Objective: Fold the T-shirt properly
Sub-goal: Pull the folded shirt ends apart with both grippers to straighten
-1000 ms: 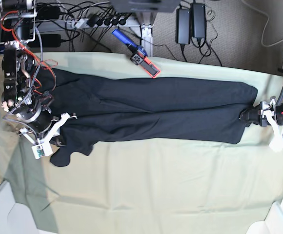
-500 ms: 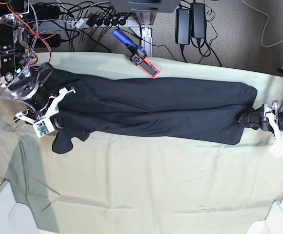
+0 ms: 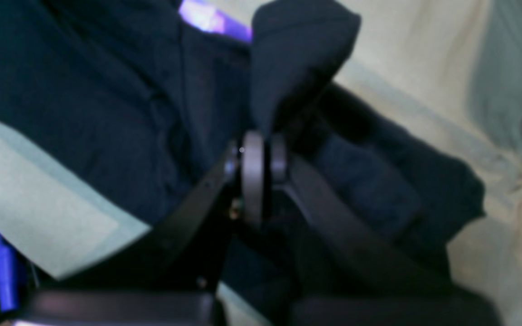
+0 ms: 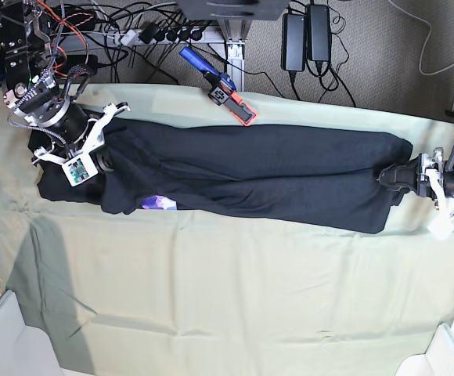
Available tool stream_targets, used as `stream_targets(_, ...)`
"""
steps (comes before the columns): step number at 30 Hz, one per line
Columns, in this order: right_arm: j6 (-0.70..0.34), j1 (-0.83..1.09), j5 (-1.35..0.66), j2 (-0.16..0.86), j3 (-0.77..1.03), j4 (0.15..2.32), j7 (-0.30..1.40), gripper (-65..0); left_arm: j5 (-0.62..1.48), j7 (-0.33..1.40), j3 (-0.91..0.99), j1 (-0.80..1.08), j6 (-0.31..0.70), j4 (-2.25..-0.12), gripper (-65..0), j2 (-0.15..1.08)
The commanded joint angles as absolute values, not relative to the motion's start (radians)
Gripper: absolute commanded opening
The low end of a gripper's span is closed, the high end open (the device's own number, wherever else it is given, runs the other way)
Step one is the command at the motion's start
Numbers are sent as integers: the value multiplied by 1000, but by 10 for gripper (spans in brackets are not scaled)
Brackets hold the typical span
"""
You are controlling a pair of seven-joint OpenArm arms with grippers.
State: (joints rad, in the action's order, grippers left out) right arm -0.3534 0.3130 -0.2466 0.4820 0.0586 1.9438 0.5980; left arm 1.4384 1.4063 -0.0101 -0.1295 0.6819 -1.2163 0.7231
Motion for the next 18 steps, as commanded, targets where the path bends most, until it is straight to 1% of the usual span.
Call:
stream_targets(1, -399, 313, -254, 498, 66, 1959, 577, -650, 1467, 1396, -2, -146, 698, -1230, -331, 746)
stream_targets(6, -399, 313, -254, 498, 66, 1954, 585, -650, 1466, 1392, -2, -147, 698, -1230, -331, 746)
stream_targets(7, -399, 313, -254, 498, 66, 1954, 596, -590, 1465, 1392, -2, -147, 698, -1230, -331, 746)
stream_targets(8, -397, 313, -254, 498, 66, 1954, 616, -496, 1465, 1392, -2, -147, 698, -1230, -331, 746)
stream_targets(9, -396, 313, -254, 498, 66, 1954, 637, -422, 1462, 1392, -2, -147, 698, -1230, -331, 746)
stream_targets(10, -396, 313, -253, 498, 67, 1954, 650, -374, 1461, 1392, -2, -146, 698, -1230, -331, 746)
stream_targets(11, -396, 314, -254, 498, 70, 1954, 659, -355, 1462, 1392, -2, -146, 698, -1230, -331, 746)
stream_targets(14, -387, 314, -254, 495, 110, 1954, 675, -355, 1461, 1392, -2, -146, 698, -1230, -331, 746)
stream_targets(18, -385, 308, -305, 495, 232, 1956, 673, -355, 1452, 1392, -2, -146, 698, -1230, -331, 746)
